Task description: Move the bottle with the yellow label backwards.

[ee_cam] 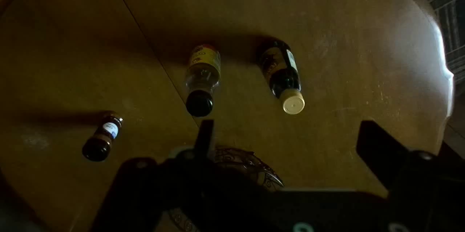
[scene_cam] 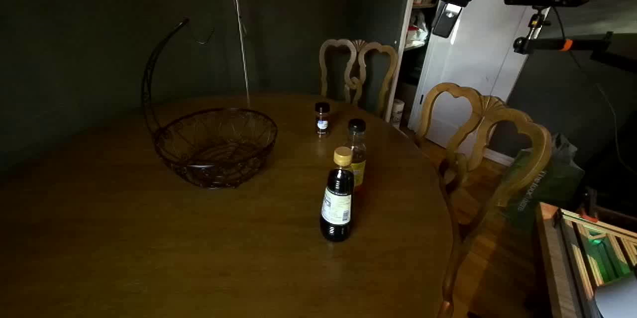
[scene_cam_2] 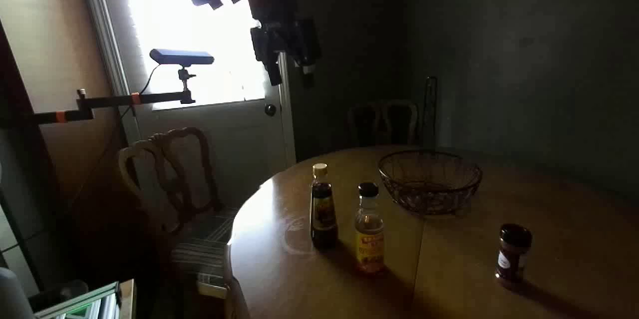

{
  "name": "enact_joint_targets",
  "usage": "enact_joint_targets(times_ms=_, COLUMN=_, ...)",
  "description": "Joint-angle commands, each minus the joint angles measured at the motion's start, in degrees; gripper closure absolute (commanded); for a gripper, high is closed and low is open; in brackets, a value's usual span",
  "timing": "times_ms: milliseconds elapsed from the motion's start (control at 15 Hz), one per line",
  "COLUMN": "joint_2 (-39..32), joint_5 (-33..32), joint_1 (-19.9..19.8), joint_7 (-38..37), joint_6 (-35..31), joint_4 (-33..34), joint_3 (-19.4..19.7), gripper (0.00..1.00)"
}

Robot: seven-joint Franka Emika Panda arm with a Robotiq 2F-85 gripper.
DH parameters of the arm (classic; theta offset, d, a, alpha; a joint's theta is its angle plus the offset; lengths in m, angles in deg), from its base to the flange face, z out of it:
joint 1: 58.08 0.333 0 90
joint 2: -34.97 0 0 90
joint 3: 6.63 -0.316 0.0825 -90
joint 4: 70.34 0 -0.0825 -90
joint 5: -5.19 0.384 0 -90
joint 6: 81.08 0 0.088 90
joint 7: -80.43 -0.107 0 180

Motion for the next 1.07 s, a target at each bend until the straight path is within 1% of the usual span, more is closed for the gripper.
enact_joint_targets(times_ms=0, joint_2=0.0, joint_5=0.1, joint_1=-0.2, joint_7=0.1, joint_6=0.1, joint_4=0.1, joint_3=-0.2, gripper=0.0)
enact_joint_targets(times_ms=733, joint_2=0.0, joint_5=0.1, joint_1=-0.2, joint_7=0.1, joint_6=0.1, joint_4=0.1, joint_3=-0.2, gripper=0.0)
enact_joint_targets(times_ms=800, joint_2=-1.0, joint_5=0.4, joint_1=-0.7, joint_7=-1.9, joint_6=-1.5, joint_4=0.1, joint_3=-0.5, gripper=0.0)
enact_joint_targets(times_ms=867, joint_2=-2.5, joint_5=2.3, joint_1=0.0, joint_7=-1.8, joint_6=-3.8, joint_4=-0.3, joint_3=0.0, gripper=0.0)
enact_joint_targets(times_ms=1000, joint_2=-5.1, joint_5=3.0, joint_1=-0.1, joint_7=-4.9, joint_6=-9.0, joint_4=-1.5, joint_3=-1.5, gripper=0.0)
